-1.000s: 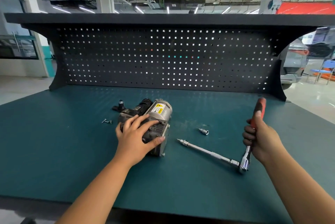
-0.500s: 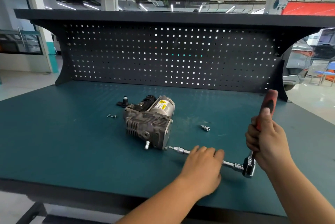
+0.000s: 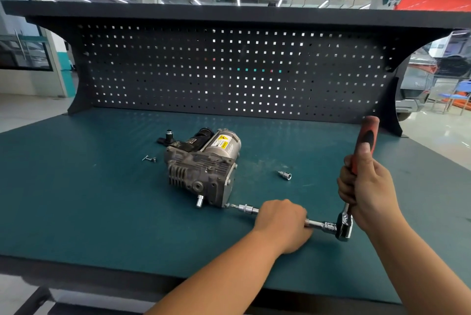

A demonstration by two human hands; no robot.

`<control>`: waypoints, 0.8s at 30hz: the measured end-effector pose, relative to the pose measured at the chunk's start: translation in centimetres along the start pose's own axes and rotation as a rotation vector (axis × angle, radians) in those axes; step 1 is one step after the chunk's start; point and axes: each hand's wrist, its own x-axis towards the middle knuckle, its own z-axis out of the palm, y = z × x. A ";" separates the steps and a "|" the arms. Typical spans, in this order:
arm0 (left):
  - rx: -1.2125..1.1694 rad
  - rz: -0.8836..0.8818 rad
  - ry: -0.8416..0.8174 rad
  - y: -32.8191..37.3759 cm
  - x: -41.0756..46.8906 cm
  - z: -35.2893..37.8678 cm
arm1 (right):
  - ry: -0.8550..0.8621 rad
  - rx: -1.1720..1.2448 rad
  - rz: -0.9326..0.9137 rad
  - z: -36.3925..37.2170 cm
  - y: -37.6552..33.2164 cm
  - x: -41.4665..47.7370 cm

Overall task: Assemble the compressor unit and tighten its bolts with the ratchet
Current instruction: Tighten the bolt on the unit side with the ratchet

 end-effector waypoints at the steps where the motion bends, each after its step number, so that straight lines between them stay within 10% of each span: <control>1: -0.015 -0.003 0.001 -0.1 0.1 0.0 | -0.002 0.000 0.000 0.0 0.0 0.0; 24: -0.325 0.076 0.152 -1.6 -0.3 0.4 | -0.002 0.063 0.045 -0.3 0.8 1.1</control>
